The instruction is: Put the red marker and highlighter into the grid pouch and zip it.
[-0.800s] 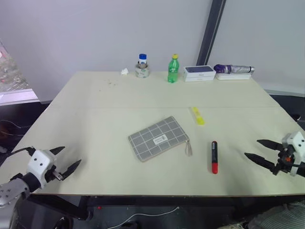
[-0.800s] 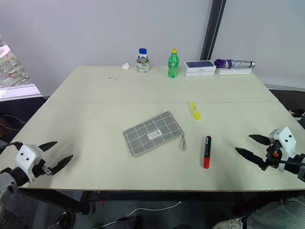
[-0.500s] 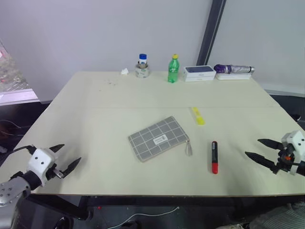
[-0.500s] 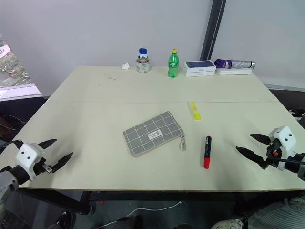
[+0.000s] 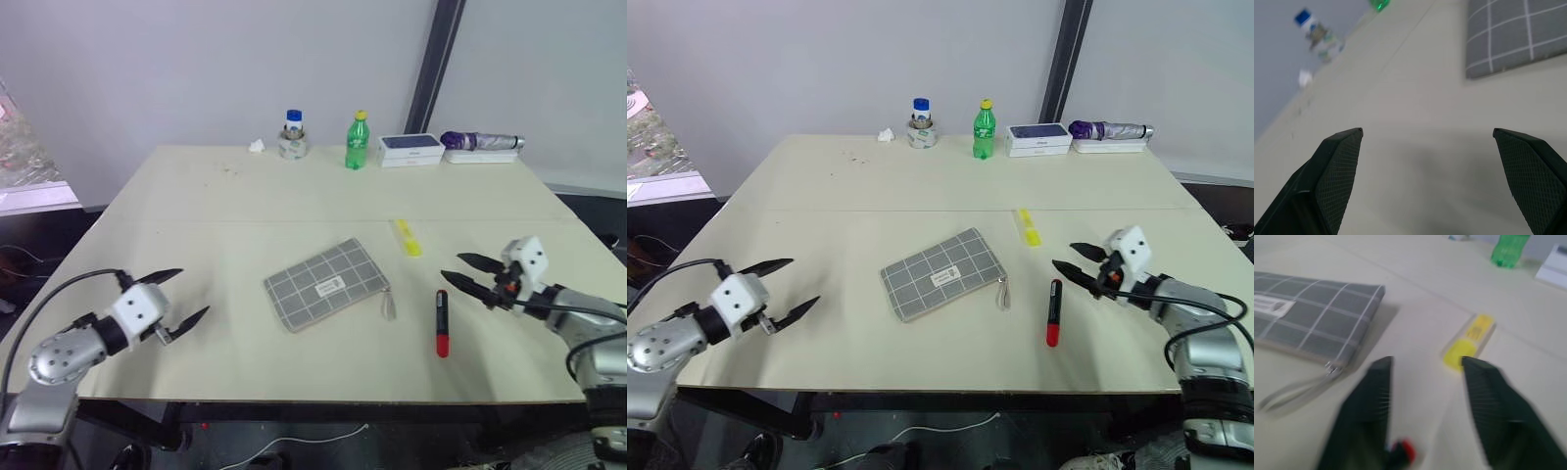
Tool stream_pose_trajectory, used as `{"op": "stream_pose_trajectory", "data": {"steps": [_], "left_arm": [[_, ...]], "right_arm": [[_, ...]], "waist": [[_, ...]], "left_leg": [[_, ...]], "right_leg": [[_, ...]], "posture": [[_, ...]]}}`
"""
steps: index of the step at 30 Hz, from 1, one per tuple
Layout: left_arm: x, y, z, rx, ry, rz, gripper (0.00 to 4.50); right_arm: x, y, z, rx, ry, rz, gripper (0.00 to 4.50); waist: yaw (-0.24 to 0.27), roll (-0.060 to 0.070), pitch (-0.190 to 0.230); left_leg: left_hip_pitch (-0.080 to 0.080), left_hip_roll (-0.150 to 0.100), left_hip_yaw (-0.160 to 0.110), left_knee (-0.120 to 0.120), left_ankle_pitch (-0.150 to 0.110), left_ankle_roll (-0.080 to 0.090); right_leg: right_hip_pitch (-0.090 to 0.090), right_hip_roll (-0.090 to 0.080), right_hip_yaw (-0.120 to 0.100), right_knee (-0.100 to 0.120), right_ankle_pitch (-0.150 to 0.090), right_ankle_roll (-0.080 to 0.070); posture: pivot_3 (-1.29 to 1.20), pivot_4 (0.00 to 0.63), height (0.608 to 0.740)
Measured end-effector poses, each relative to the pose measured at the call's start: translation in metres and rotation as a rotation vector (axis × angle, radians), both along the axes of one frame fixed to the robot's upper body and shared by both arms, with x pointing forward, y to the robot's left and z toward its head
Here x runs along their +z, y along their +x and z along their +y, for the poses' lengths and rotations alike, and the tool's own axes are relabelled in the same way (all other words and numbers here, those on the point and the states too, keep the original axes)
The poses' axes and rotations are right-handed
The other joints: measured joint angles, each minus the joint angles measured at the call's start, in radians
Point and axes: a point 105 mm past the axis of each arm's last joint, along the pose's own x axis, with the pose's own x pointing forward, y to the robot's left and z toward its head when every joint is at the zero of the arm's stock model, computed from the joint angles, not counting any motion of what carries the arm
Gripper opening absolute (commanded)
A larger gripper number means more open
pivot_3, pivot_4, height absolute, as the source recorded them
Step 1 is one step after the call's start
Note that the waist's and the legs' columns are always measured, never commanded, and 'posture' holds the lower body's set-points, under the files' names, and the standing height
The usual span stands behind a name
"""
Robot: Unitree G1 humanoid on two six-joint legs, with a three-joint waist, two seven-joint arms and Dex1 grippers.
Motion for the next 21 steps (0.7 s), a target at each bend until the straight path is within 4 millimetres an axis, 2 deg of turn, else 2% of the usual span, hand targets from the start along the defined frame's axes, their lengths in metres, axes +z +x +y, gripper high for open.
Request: {"op": "stream_pose_trajectory", "data": {"steps": [2, 5, 10, 13, 17, 21], "left_arm": [[0.004, 0.004, -0.016, -0.059, 0.035, -0.051, 4.50], [-0.007, 0.007, -0.032, -0.126, 0.116, -0.064, 4.50], [-0.036, 0.004, -0.054, -0.274, 0.285, -0.092, 4.50], [-0.034, 0.008, -0.063, -0.332, 0.350, -0.161, 4.50], [-0.034, 0.014, -0.072, -0.350, 0.354, -0.201, 4.50], [-0.034, 0.022, -0.081, -0.361, 0.349, -0.232, 4.50]], "right_arm": [[-0.002, 0.008, 0.016, 0.024, -0.051, -0.019, 0.06], [-0.014, 0.019, 0.037, 0.045, -0.125, -0.022, 0.06], [-0.035, 0.030, 0.058, 0.066, -0.225, -0.010, 0.06], [-0.045, 0.034, 0.064, 0.076, -0.311, -0.015, 0.06], [-0.057, 0.038, 0.066, 0.059, -0.348, -0.009, 0.06], [-0.060, 0.041, 0.072, 0.061, -0.361, -0.027, 0.06]], "waist": [[-0.001, 0.000, 0.000], [-0.005, 0.000, 0.000], [-0.006, 0.000, 0.000], [0.001, 0.000, 0.000], [0.000, 0.000, 0.000], [-0.002, 0.000, 0.000]], "left_leg": [[0.000, 0.000, 0.000, 0.000, 0.000, 0.000], [0.000, -0.002, 0.001, -0.001, 0.000, 0.000], [0.000, -0.002, 0.001, -0.001, 0.000, 0.000], [0.000, -0.002, 0.001, 0.000, 0.000, 0.000], [0.000, -0.002, 0.001, 0.000, 0.000, 0.000], [0.000, -0.003, 0.001, 0.001, 0.000, 0.000]], "right_leg": [[0.000, 0.000, 0.000, 0.000, 0.000, 0.000], [-0.001, 0.000, 0.000, 0.000, 0.000, 0.000], [-0.002, 0.001, 0.000, 0.001, 0.000, 0.000], [-0.001, 0.001, 0.000, 0.001, 0.000, 0.000], [-0.002, 0.001, 0.000, 0.003, 0.000, 0.000], [-0.001, 0.001, 0.000, 0.004, 0.000, 0.000]], "posture": [[0.00, 0.150, 0.740], [0.00, 0.150, 0.740], [0.00, 0.150, 0.740], [0.00, 0.150, 0.740], [0.00, 0.150, 0.740], [0.00, 0.150, 0.740]]}}
